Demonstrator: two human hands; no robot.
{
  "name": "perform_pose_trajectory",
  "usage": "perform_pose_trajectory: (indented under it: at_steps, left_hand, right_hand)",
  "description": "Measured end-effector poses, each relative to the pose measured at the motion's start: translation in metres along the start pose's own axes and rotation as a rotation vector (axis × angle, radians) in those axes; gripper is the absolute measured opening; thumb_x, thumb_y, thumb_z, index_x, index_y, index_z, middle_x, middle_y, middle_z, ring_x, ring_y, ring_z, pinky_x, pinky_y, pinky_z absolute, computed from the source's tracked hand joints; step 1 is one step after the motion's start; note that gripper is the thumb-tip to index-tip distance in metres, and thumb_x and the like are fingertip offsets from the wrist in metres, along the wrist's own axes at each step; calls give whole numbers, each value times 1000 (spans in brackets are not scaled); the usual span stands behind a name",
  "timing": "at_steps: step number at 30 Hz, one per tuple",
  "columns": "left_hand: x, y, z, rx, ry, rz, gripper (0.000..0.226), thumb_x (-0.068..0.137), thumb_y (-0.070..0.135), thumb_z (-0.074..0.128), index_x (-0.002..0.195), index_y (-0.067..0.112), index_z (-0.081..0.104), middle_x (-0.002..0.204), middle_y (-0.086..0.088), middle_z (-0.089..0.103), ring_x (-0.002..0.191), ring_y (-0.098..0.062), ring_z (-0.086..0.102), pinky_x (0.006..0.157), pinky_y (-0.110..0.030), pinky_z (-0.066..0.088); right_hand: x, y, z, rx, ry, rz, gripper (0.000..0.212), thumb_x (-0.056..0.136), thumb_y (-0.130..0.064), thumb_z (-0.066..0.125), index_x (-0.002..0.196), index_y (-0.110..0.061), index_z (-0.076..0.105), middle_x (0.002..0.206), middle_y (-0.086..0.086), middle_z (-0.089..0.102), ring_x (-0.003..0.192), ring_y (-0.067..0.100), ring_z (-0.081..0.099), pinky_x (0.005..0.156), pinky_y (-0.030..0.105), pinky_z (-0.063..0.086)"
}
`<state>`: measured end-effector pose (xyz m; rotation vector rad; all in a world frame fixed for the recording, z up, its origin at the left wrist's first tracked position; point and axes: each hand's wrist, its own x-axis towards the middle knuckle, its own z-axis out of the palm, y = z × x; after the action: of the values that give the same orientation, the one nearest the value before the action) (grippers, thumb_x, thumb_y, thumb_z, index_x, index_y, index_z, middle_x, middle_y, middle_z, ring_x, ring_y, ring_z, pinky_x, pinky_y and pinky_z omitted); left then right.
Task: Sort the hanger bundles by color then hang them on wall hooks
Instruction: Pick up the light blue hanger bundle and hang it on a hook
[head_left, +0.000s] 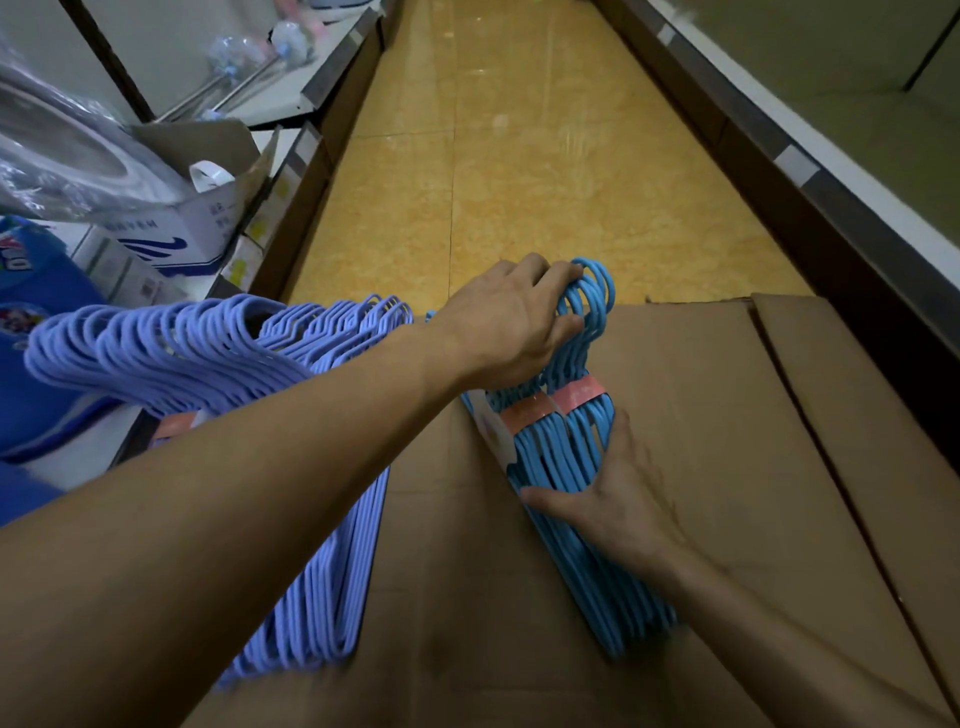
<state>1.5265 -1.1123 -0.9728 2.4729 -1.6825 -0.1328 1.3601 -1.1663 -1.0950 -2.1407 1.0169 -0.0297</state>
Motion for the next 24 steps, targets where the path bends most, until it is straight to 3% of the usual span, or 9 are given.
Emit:
perform_pose_trajectory:
  at_steps: [3,6,9,13,15,20,24]
  left_hand:
    - [-1,-1,1,-1,12,-1,55,103,43,37,151,17,29,146,-9,43,130,-31,44,107,-42,36]
    - [0,-1,4,-6,23,-6,54,103,43,37,151,17,30,147,-8,42,131,-30,43,109,-42,35]
    - [4,2,6,3,43,0,54,103,43,36,151,17,30,147,-9,42,129,-31,43,109,-42,33]
    - [10,5,8,9,62,8,56,103,43,37,152,18,28,148,-7,41,130,-29,40,111,-40,31]
    - [11,6,9,-30,75,0,58,101,44,40,152,19,29,150,-5,39,133,-27,37,112,-38,30]
    - [3,-1,2,-429,107,-52,63,97,42,55,151,19,34,152,0,38,138,-15,37,110,-25,30]
    - [-18,-6,8,-647,182,-193,60,97,41,56,151,21,36,152,4,36,137,-7,36,109,-22,29]
  right_hand:
    - [-9,-11,12,-171,30,50,144,59,-78,74,155,-20,-18,159,8,16,145,31,23,115,51,28]
    - [-11,-17,22,-271,80,93,142,67,-75,70,151,-14,-27,160,13,10,145,32,21,114,50,24]
    - [-11,-20,38,-351,211,112,132,74,-63,69,153,-8,-21,155,16,21,136,34,32,108,51,29]
    - [-7,-16,57,-407,408,114,119,60,-35,78,155,2,15,134,23,47,113,39,51,91,55,40]
    - [-6,-15,58,-424,401,126,115,59,-31,77,153,4,21,128,25,50,107,40,53,86,54,41]
    - [1,-9,52,-410,359,118,111,56,-25,76,150,4,25,110,22,52,89,36,51,72,46,41]
    - [6,-6,34,-375,282,119,105,68,-23,67,153,-4,8,121,17,48,104,35,50,83,47,42]
